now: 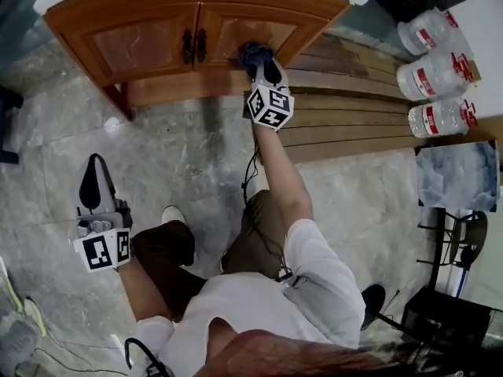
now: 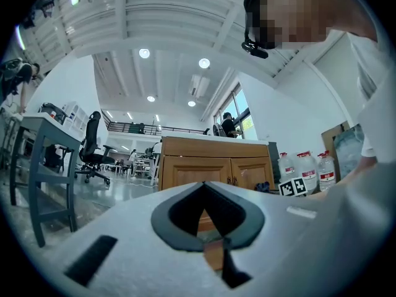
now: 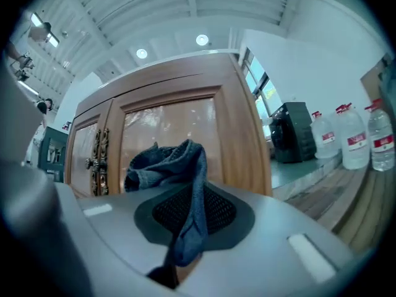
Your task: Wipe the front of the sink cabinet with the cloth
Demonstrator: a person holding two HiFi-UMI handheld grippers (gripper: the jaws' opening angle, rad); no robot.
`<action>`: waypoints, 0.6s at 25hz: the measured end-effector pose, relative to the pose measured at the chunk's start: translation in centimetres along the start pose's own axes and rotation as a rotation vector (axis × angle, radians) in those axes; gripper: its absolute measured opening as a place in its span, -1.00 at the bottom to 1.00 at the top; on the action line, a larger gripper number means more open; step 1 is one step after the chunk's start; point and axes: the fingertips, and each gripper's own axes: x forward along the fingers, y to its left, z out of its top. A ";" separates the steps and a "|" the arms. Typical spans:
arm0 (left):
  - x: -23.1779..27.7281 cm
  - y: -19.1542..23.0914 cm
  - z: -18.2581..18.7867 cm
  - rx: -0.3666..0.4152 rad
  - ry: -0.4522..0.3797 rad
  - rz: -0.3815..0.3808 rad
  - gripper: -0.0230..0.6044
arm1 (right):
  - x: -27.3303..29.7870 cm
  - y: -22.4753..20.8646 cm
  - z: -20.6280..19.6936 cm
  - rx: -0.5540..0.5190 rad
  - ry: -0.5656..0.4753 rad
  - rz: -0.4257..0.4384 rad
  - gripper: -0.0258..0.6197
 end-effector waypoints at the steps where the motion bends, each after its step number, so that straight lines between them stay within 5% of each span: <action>1: 0.0 -0.1 -0.1 0.000 0.000 -0.002 -0.91 | -0.3 -1.4 0.0 0.012 -0.002 -0.026 -0.75; 15: 0.4 -1.3 -0.3 0.007 0.004 -0.029 -0.91 | -1.9 -9.8 -0.6 0.125 0.000 -0.122 -0.75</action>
